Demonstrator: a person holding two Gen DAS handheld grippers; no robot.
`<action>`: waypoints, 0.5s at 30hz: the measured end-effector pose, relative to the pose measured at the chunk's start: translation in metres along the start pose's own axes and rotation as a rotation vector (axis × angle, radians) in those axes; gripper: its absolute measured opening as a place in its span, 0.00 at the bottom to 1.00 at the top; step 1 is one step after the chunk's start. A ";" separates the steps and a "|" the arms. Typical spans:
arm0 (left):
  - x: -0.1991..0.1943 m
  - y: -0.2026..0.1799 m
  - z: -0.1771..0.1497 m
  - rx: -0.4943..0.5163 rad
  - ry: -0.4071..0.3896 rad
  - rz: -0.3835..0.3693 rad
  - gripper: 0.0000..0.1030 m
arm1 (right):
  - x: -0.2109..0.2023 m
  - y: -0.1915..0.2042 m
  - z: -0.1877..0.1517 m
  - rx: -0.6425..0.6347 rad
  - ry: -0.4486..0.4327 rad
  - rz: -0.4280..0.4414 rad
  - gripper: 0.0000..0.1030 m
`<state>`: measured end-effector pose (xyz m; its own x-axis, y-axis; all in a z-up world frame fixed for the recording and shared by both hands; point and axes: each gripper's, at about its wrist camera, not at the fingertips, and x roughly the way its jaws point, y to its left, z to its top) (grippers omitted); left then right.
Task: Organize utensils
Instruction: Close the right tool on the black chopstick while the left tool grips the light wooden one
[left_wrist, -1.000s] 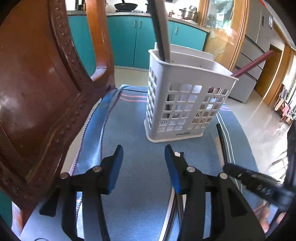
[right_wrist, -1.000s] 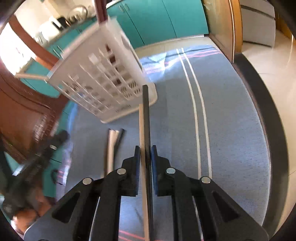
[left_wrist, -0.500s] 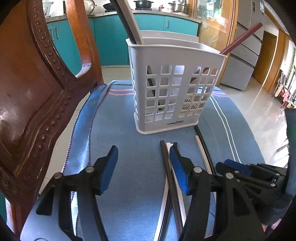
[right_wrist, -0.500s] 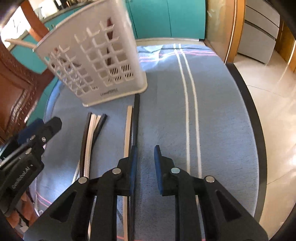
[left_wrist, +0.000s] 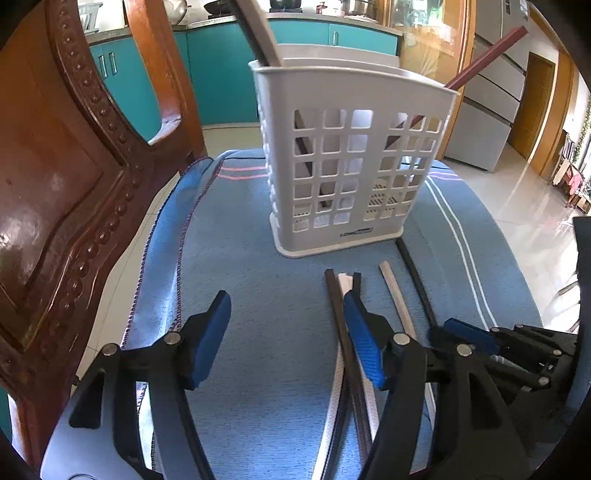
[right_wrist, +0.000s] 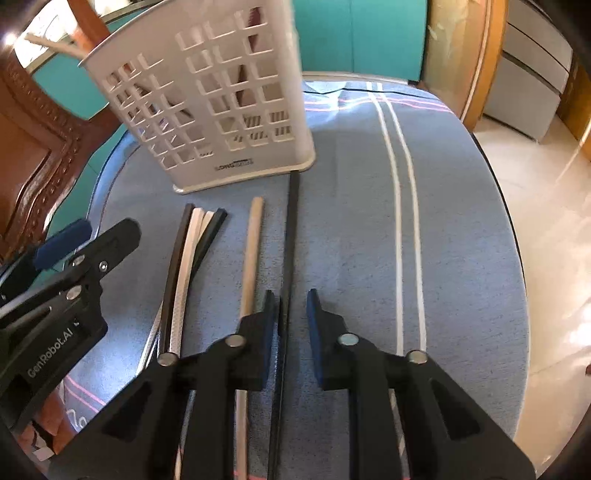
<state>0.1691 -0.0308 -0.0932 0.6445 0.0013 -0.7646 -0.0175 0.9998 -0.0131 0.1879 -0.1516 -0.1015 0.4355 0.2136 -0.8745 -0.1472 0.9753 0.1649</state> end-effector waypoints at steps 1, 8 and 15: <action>0.002 0.001 0.000 -0.003 0.007 -0.002 0.62 | -0.002 -0.003 0.001 0.014 -0.001 0.010 0.06; 0.020 0.006 -0.005 -0.024 0.105 -0.070 0.62 | -0.016 -0.024 0.006 0.087 -0.031 0.001 0.06; 0.041 0.002 -0.012 -0.040 0.182 -0.166 0.55 | -0.007 -0.028 0.010 0.105 0.001 -0.005 0.07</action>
<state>0.1864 -0.0293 -0.1322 0.4933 -0.1702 -0.8531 0.0444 0.9843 -0.1707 0.1977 -0.1801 -0.0958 0.4348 0.2090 -0.8760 -0.0509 0.9769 0.2078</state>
